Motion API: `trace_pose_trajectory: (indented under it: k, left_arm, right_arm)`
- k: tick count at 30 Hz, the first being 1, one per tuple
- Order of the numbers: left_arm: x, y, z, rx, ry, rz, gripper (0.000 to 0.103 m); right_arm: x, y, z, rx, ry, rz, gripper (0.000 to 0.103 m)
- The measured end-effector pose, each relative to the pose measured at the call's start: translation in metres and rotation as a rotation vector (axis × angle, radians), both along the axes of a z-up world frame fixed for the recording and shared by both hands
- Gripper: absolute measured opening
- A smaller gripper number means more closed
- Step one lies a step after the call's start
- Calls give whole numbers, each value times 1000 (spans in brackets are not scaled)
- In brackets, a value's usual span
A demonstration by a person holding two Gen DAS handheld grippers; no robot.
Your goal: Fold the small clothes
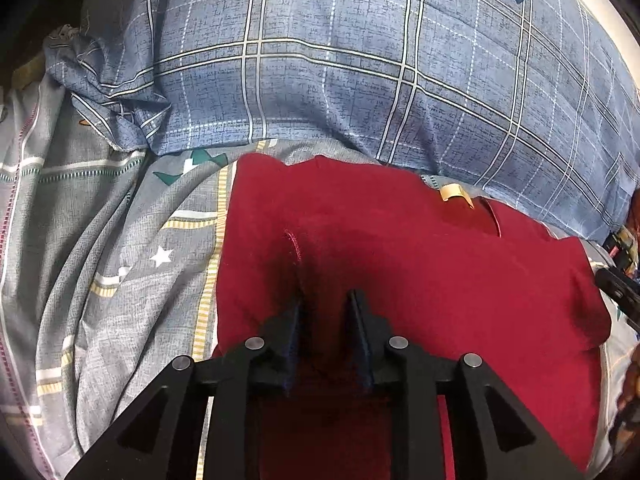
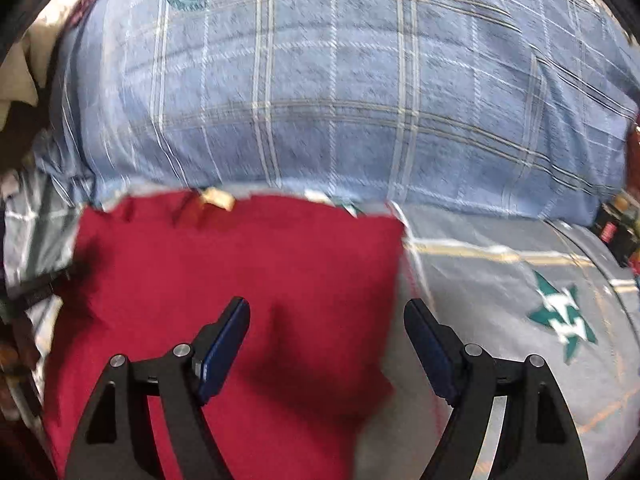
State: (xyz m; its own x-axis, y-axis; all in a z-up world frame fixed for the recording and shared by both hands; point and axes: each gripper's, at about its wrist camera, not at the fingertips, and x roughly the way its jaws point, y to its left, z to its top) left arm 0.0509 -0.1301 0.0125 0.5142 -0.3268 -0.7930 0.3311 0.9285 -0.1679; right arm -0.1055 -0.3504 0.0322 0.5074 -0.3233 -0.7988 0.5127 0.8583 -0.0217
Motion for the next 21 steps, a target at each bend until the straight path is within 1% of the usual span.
trace_pose_trajectory:
  k: [2, 5, 6, 7, 9, 12, 15, 16, 17, 18, 19, 21]
  left_arm:
    - [0, -1, 1, 8, -8, -4, 28]
    - [0, -2, 0, 12, -7, -10, 30]
    - [1, -2, 1, 11, -8, -12, 30]
    - [2, -2, 1, 9, -4, -13, 32]
    - [2, 0, 2, 3, 1, -13, 34]
    - [-1, 3, 6, 3, -6, -5, 38]
    - [-7, 7, 10, 2, -30, 10, 57]
    - [-9, 8, 11, 14, -43, 23, 65]
    - [-11, 10, 13, 22, -62, 36, 67]
    - [-13, 10, 13, 26, -70, 41, 67]
    - [-13, 10, 12, 31, -67, 39, 67]
    - [-10, 9, 9, 40, -45, 40, 67]
  right_arm:
    - [13, -3, -9, -8, -11, -2, 79]
    - [22, -18, -39, 74, 30, -38, 75]
    - [22, -22, -47, 86, 43, -55, 75]
    - [21, -24, -50, 82, 33, -61, 75]
    - [19, -24, -44, 82, 27, -72, 75]
    - [12, -19, -27, 58, 20, -75, 78]
    - [3, -5, -9, 43, 0, -23, 78]
    - [-1, 0, -5, 27, 3, -9, 78]
    - [-5, 5, -3, 16, 11, 5, 78]
    - [-8, 9, -5, 17, 28, 17, 78]
    - [-8, 11, -9, 26, 51, 26, 78]
    - [-10, 13, -24, 38, 127, 34, 78]
